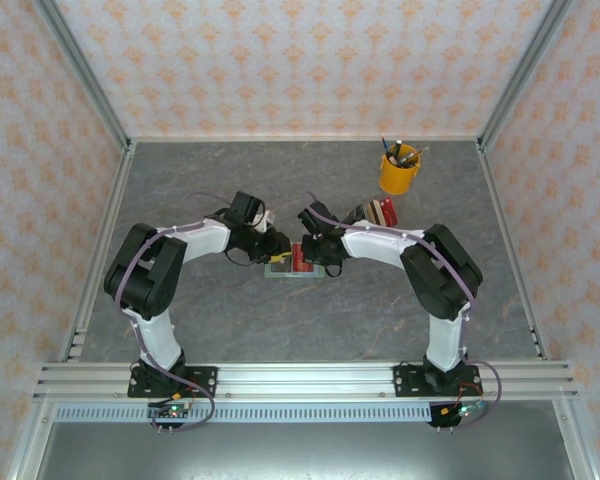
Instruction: Take the credit cards out of the card holder
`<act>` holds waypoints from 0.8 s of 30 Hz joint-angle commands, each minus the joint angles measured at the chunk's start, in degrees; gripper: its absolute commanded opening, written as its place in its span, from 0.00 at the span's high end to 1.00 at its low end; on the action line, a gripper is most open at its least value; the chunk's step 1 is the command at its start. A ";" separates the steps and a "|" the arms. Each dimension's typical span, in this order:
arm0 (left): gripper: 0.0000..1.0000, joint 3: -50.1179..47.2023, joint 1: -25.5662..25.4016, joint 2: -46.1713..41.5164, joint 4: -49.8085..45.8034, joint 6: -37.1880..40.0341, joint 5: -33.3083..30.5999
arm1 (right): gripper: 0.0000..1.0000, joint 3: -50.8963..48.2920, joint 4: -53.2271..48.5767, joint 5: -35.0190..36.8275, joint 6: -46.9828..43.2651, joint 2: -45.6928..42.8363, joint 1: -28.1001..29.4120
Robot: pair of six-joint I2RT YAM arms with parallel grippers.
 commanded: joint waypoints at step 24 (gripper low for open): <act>0.76 5.54 -1.11 6.61 -0.47 0.09 5.08 | 0.82 0.27 -2.51 -0.52 1.25 2.85 -1.27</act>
